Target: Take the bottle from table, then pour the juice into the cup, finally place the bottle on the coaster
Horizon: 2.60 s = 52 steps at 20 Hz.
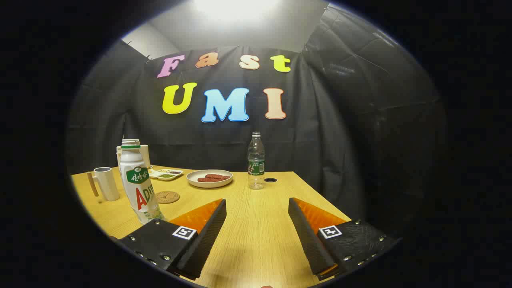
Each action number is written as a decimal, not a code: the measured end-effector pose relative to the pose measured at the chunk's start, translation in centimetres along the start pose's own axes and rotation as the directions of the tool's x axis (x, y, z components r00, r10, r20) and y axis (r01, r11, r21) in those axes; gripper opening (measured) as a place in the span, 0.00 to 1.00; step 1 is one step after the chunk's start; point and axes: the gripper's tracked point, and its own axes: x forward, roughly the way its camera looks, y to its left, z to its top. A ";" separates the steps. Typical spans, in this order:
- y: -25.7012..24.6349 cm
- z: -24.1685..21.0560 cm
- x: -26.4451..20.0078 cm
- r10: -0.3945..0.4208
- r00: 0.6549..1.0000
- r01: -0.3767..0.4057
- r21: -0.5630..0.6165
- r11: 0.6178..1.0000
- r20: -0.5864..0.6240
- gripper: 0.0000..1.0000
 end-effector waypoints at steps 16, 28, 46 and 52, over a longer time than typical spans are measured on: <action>0.0 0.0 0.0 0.000 1.000 0.000 0.000 1.000 -0.004 0.96; 0.0 0.1 0.1 0.004 1.000 -0.004 -0.001 1.000 0.003 0.96; 1.9 2.7 5.5 0.019 0.996 -0.006 -0.144 0.990 0.088 0.95; 3.9 5.9 5.9 0.048 0.988 -0.019 -0.190 0.982 0.149 0.95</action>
